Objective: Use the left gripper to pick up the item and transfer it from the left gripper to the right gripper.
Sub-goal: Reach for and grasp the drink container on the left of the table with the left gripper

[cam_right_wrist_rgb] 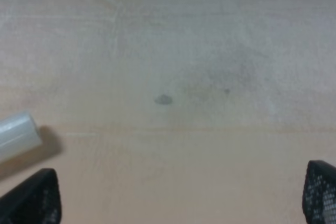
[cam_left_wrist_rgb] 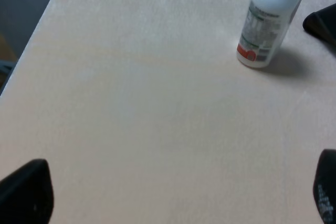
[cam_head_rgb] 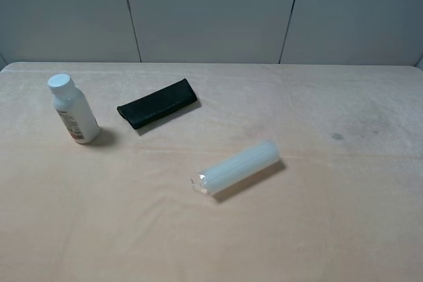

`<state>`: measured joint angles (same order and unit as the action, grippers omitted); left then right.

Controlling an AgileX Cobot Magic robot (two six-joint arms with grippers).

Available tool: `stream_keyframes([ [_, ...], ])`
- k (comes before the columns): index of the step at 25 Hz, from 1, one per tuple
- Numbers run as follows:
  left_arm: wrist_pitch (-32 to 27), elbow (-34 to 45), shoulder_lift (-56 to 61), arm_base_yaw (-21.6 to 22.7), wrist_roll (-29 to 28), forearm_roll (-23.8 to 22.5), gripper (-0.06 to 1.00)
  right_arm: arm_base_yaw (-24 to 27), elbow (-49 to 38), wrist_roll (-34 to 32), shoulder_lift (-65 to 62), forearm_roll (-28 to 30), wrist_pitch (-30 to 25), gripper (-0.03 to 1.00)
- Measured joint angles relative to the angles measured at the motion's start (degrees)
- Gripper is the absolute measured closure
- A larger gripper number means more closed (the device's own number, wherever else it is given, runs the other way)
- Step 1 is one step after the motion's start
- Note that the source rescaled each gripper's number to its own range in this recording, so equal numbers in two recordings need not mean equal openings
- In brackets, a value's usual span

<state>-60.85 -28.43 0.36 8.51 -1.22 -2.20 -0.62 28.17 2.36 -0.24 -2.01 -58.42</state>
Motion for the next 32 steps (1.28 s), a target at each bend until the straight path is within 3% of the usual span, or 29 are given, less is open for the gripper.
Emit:
stream_keyframes([
  [7,-2.72,-6.15,-2.51,0.00,0.00,-1.00,-0.04,0.00,0.00,0.00,0.00,0.00,0.00,-0.03],
  [12,-5.48,-14.69,-14.94,0.00,1.92,-1.45,-0.04,0.00,0.00,0.00,0.00,0.00,0.00,-0.03],
  [15,-5.09,-19.25,-23.97,-0.53,3.33,0.62,-0.04,0.00,0.00,0.00,0.00,0.00,0.00,-0.03],
  [21,-3.45,-25.18,-40.20,-7.47,1.22,3.87,-0.05,0.00,0.00,0.00,0.00,0.00,0.00,-0.03],
  [28,-2.94,-33.31,-61.11,-16.24,-4.95,-2.35,-0.05,0.00,0.00,0.00,0.00,0.00,0.00,-0.03],
  [32,-2.04,-40.08,-72.92,-19.13,-5.94,-2.81,-0.05,0.00,0.00,0.00,0.00,0.00,0.00,-0.03],
])
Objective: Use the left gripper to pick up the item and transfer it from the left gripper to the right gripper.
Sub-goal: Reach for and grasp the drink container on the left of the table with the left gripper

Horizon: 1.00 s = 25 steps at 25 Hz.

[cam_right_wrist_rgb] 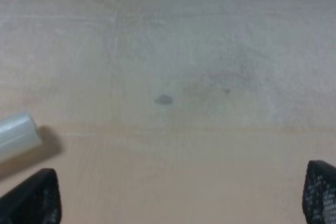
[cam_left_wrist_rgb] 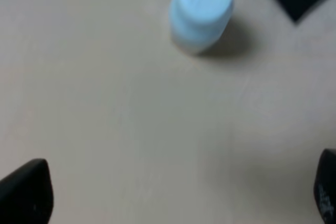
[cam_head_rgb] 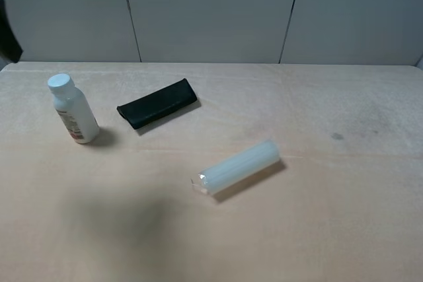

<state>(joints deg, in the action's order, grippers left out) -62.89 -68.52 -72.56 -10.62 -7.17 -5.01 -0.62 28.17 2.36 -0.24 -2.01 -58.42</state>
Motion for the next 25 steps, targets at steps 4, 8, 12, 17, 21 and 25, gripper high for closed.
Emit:
stream_keyframes([
  [4,0.62,-5.97,-9.23,-1.36,-0.04,0.06,-0.05,0.00,0.00,0.00,0.00,0.00,0.00,-0.03],
  [8,1.71,-7.93,-15.49,-1.50,0.32,0.18,-0.05,0.00,0.00,0.00,0.00,0.00,0.00,-0.03],
  [12,3.24,-7.94,-19.57,-1.50,2.38,0.18,-0.05,0.00,0.00,0.00,0.00,0.00,0.00,-0.03],
  [17,5.09,-8.05,-24.12,-1.50,4.32,-0.01,-0.05,0.00,0.00,0.00,0.00,0.00,0.00,-0.03],
  [21,6.98,-7.93,-28.06,-1.05,5.82,0.63,-0.05,0.00,0.00,0.00,0.00,0.00,0.00,-0.03],
  [25,10.29,-5.19,-29.48,0.50,8.19,3.06,-0.05,0.00,0.00,0.00,0.00,0.00,0.00,-0.03],
])
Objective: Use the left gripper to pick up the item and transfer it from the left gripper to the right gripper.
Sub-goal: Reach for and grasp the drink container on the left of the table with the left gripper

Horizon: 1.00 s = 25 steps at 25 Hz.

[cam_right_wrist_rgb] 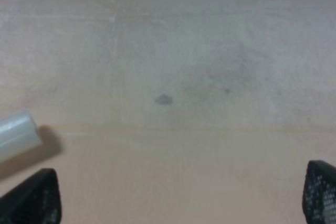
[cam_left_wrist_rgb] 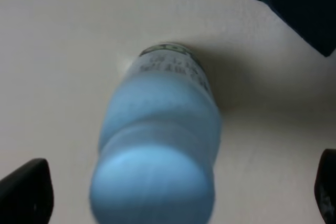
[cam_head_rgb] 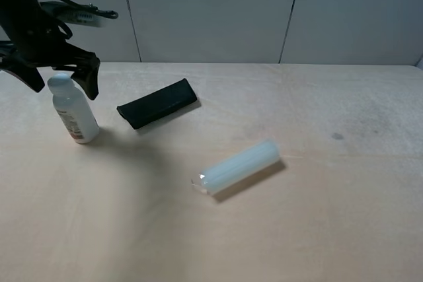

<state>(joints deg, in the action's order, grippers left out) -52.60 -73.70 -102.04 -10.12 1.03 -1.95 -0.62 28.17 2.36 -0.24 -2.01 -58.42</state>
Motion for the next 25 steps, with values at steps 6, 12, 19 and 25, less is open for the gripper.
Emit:
stream_keyframes([
  [6,6.86,5.97,-0.04,3.11,5.43,5.02,-0.05,0.00,0.00,0.00,0.00,0.00,0.00,-0.03],
  [12,15.12,8.03,-0.31,3.11,8.63,5.48,-0.05,0.00,0.00,0.00,0.00,0.00,0.00,-0.03],
  [19,15.51,8.03,-1.27,3.11,9.85,5.48,-0.05,0.00,0.00,0.00,0.00,0.00,0.00,-0.03],
  [25,15.20,8.03,-2.14,3.11,10.52,5.48,0.28,0.00,0.00,0.00,0.00,0.00,0.00,-0.03],
])
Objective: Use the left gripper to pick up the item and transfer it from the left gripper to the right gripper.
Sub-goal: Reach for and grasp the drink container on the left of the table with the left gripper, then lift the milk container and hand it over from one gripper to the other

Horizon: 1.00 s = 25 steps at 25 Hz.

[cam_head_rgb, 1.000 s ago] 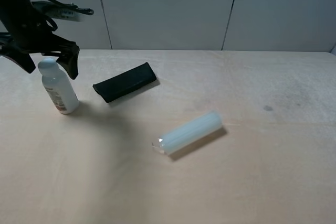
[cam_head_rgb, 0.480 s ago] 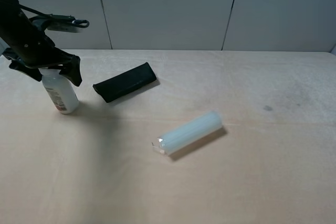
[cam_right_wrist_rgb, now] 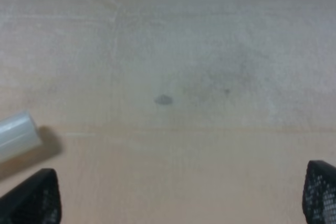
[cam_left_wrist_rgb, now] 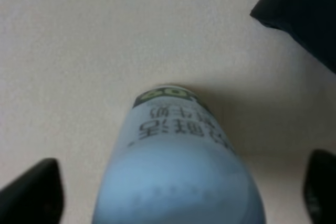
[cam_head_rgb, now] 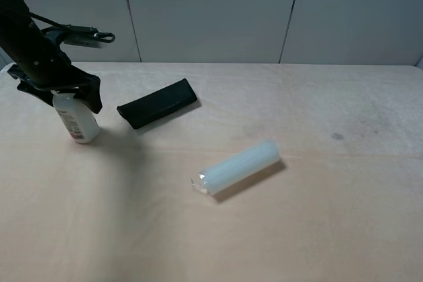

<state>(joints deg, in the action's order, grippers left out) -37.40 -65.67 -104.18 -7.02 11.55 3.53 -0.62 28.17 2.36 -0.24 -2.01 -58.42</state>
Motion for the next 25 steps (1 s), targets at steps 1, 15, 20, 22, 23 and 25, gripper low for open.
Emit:
stream_keyframes([
  [1,-0.06,0.00,0.00,0.00,0.00,0.00,0.47,0.00,0.00,0.00,0.00,0.00,0.00,-0.03],
  [15,-7.34,-3.96,-0.33,0.00,0.40,-0.14,0.92,0.00,0.00,0.00,0.00,0.00,0.00,-0.03],
  [20,-17.05,-12.28,-0.31,0.00,0.56,-0.21,0.92,0.00,0.00,0.00,0.00,0.00,0.00,-0.03],
  [22,-19.68,-14.66,0.06,0.00,0.56,0.07,0.92,0.00,0.00,0.00,0.00,0.00,0.00,-0.03],
  [23,-20.38,-15.39,0.27,0.00,0.56,0.28,0.92,0.00,0.00,0.00,0.00,0.00,0.00,-0.03],
  [25,-21.31,-16.46,1.12,0.00,0.56,1.08,0.92,0.00,0.00,0.00,0.00,0.00,0.00,-0.03],
])
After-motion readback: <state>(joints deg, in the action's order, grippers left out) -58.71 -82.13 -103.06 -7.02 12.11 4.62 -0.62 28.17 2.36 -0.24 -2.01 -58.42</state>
